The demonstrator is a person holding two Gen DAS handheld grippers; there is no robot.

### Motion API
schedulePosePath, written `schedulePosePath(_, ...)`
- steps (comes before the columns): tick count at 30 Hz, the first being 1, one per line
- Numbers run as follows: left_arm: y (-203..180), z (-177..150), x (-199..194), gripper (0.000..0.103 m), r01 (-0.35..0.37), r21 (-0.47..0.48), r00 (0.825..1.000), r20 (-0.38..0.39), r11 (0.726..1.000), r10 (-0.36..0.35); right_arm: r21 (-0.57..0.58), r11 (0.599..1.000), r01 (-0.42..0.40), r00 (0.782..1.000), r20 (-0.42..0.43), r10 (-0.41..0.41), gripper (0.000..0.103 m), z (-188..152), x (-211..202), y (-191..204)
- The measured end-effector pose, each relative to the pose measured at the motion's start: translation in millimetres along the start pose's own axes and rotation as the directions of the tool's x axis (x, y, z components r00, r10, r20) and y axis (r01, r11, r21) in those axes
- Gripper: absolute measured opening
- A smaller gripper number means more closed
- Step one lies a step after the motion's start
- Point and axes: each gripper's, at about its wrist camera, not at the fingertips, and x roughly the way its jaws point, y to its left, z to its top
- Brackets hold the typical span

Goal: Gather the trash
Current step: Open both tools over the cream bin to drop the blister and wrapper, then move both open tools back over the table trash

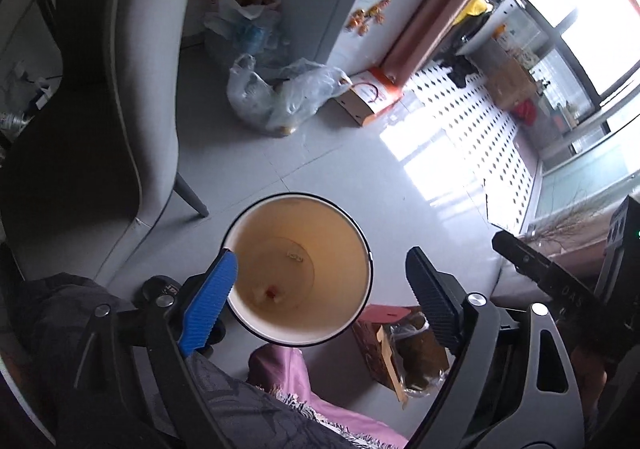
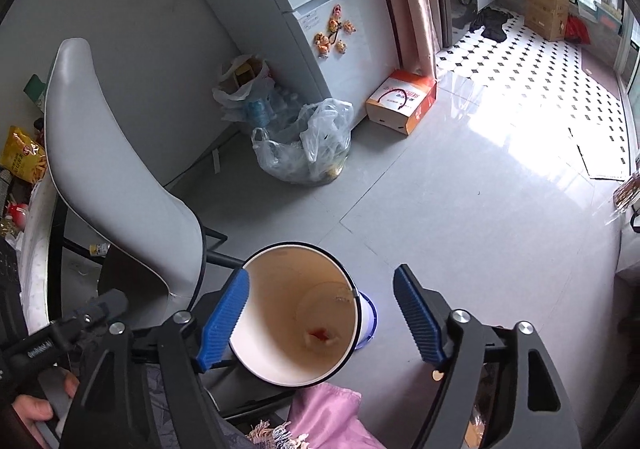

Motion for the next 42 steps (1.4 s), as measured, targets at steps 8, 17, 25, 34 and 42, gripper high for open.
schedulePosePath(8,-2.1,-7.6,-55.8,0.095,-0.005,-0.026,0.993,0.115,1.0,0.008,-0.014,1.0,0.018,0.997,0.077,-0.017,0.092,-1.2,-32.8,15.6)
schedulePosePath(17,17.5,-36.4,-155.8,0.097,-0.033,-0.042,0.959,0.279,0.999,0.044,-0.067,0.997,-0.031,0.98,0.195,0.044,0.095,-11.9,-94.0,61.8)
schedulePosePath(25,55.2,-74.3,-221.2,0.097,-0.049,-0.109,0.908,0.408,0.993,0.09,-0.191,0.979,-0.067,0.962,0.248,0.114,0.095,-31.3,-135.6,116.8)
schedulePosePath(34,139.3,-124.3,-273.8,0.097,-0.069,-0.291,0.853,0.479,0.954,0.208,-0.314,0.94,-0.135,0.946,0.241,0.217,0.095,-53.7,-156.6,186.8)
schedulePosePath(42,209.0,-166.7,-303.0,0.097,-0.064,-0.477,0.811,0.487,0.877,0.324,-0.386,0.905,-0.178,0.948,0.178,0.262,0.095,-75.8,-151.4,239.6)
